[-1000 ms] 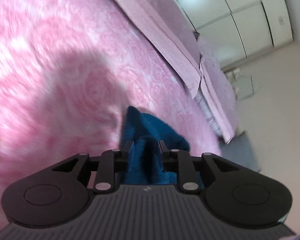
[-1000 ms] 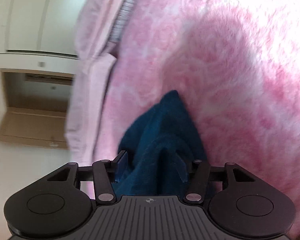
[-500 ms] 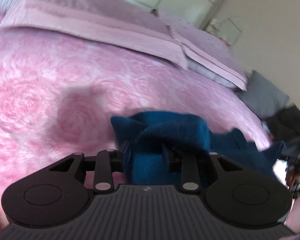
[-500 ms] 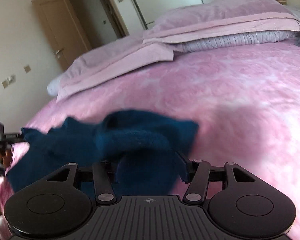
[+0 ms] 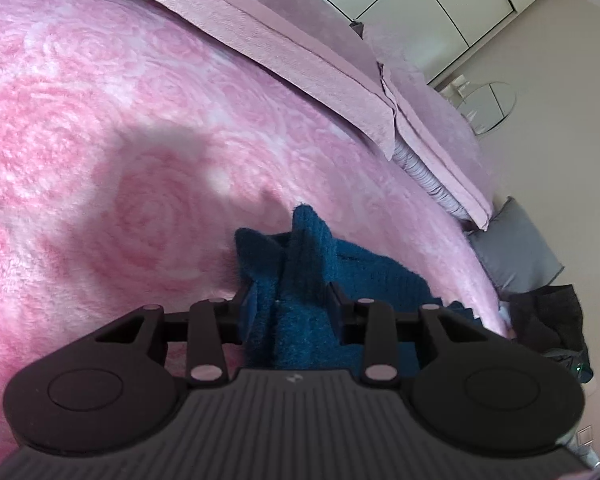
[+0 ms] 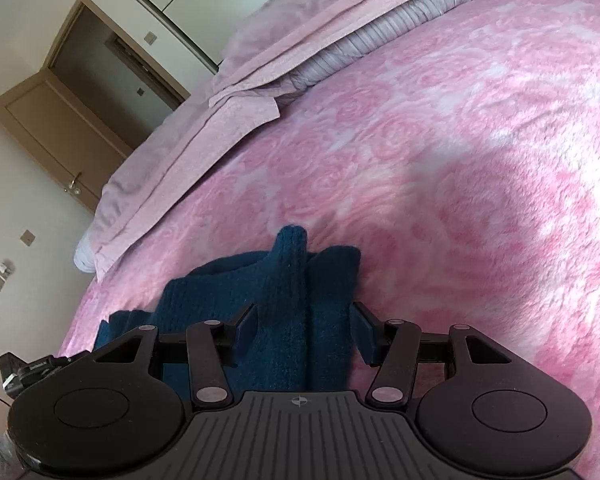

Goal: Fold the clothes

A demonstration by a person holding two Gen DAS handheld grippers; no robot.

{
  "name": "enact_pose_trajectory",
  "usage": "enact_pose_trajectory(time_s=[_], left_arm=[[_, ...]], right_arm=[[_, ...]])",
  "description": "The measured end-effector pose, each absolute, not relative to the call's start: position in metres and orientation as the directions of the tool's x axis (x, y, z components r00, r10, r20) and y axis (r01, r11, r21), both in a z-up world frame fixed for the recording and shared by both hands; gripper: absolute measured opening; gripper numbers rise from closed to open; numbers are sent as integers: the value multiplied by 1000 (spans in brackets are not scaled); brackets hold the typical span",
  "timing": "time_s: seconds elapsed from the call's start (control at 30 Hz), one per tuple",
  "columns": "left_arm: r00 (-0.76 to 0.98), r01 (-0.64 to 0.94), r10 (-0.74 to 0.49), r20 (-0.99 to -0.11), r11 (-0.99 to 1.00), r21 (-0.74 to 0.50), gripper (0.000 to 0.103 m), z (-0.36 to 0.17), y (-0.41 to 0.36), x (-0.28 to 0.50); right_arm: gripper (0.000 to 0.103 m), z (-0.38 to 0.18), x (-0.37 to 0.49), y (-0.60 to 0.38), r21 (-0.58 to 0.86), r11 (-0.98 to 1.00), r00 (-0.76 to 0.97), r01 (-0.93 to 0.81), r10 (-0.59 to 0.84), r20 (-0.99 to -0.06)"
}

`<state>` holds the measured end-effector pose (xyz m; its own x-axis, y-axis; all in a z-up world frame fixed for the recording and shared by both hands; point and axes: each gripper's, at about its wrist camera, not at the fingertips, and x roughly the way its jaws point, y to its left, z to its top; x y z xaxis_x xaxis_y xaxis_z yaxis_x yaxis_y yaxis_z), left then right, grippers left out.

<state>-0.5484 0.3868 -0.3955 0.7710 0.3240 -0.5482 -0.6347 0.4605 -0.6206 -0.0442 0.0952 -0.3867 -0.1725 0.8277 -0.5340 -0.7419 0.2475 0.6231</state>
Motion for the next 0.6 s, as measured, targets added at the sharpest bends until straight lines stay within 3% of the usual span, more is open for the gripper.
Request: enact_pose_trajectory(time_s=[0.07, 0.13, 0.3, 0.43, 0.6], left_arm=[[742, -663, 349, -572, 501, -556, 21, -392, 382, -542], [720, -681, 376, -583, 547, -488, 21, -386, 375, -538], [701, -702, 438, -563, 567, -432, 22, -373, 365, -542], [693, -715, 489, -529, 556, -424, 31, -362, 360, -550], [713, -690, 443, -543, 583, -430, 31, -364, 367, -543]], right_arm=[[54, -386, -50, 101, 587, 248, -159, -771, 817, -554], [46, -382, -57, 103, 536, 238, -135, -810, 814, -565], [47, -372, -69, 102, 442, 225, -82, -868, 814, -575], [47, -369, -64, 99, 460, 263, -45, -848, 829, -557], [47, -361, -60, 94, 519, 236, -65, -822, 865, -497]])
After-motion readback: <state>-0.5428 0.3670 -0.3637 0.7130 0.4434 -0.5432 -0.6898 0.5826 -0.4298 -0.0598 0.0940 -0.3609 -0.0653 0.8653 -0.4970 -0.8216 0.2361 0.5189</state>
